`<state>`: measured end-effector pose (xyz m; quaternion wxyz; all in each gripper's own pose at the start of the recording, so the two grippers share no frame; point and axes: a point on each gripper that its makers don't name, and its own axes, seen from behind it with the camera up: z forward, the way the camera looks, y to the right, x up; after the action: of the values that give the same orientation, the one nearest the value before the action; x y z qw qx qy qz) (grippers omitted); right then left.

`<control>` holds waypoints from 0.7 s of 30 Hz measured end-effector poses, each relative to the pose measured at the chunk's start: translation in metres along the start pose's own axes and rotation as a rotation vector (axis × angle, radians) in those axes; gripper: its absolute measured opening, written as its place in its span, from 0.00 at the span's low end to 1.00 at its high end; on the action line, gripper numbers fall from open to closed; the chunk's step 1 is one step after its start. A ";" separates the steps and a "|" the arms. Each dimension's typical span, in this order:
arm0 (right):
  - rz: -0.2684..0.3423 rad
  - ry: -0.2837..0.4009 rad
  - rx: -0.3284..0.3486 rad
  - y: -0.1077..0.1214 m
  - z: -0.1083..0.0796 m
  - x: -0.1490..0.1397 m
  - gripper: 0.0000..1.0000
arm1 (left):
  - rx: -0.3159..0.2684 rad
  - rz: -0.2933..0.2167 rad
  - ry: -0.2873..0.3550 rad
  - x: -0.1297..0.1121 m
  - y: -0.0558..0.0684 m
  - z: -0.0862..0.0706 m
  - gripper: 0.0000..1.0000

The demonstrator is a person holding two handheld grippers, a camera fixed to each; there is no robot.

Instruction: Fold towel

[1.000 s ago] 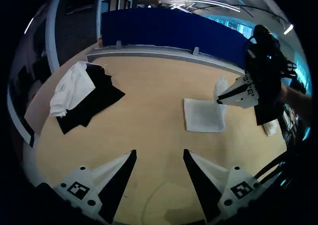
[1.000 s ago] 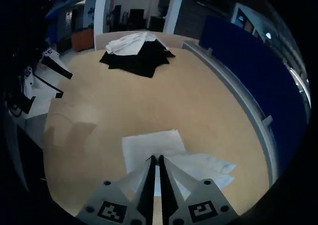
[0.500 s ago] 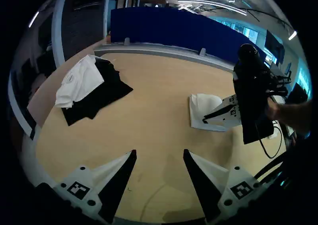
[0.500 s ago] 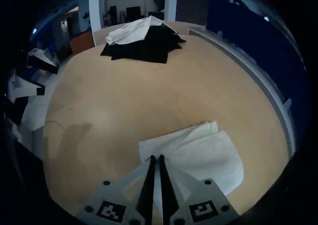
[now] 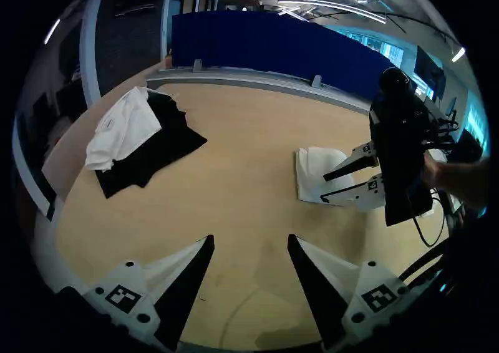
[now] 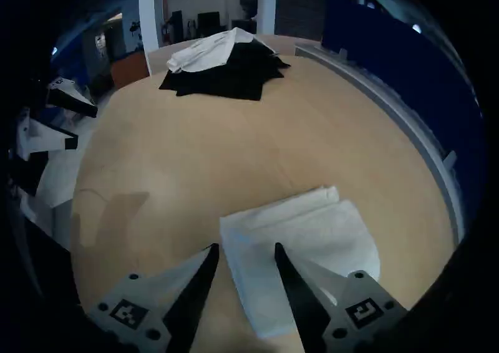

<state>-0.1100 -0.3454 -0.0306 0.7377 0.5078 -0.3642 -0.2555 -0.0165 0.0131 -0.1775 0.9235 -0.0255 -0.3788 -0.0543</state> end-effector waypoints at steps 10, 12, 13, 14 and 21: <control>0.021 0.001 -0.025 0.002 -0.010 -0.008 0.71 | -0.002 0.000 0.001 0.000 0.004 -0.001 0.86; 0.030 0.001 -0.029 0.002 -0.013 -0.011 0.71 | -0.003 -0.001 0.001 0.001 0.005 -0.002 0.87; 0.035 0.001 -0.031 0.002 -0.015 -0.013 0.71 | -0.003 -0.001 0.001 0.001 0.005 -0.002 0.87; 0.041 0.001 -0.034 0.002 -0.017 -0.015 0.71 | -0.004 -0.001 0.001 0.001 0.006 -0.002 0.87; 0.079 -0.002 -0.063 0.003 -0.034 -0.033 0.71 | -0.006 0.004 0.002 0.003 0.010 -0.001 0.87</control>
<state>-0.1032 -0.3007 -0.0443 0.7625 0.4694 -0.3764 -0.2378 -0.0124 0.0224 -0.1767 0.9240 -0.0292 -0.3775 -0.0538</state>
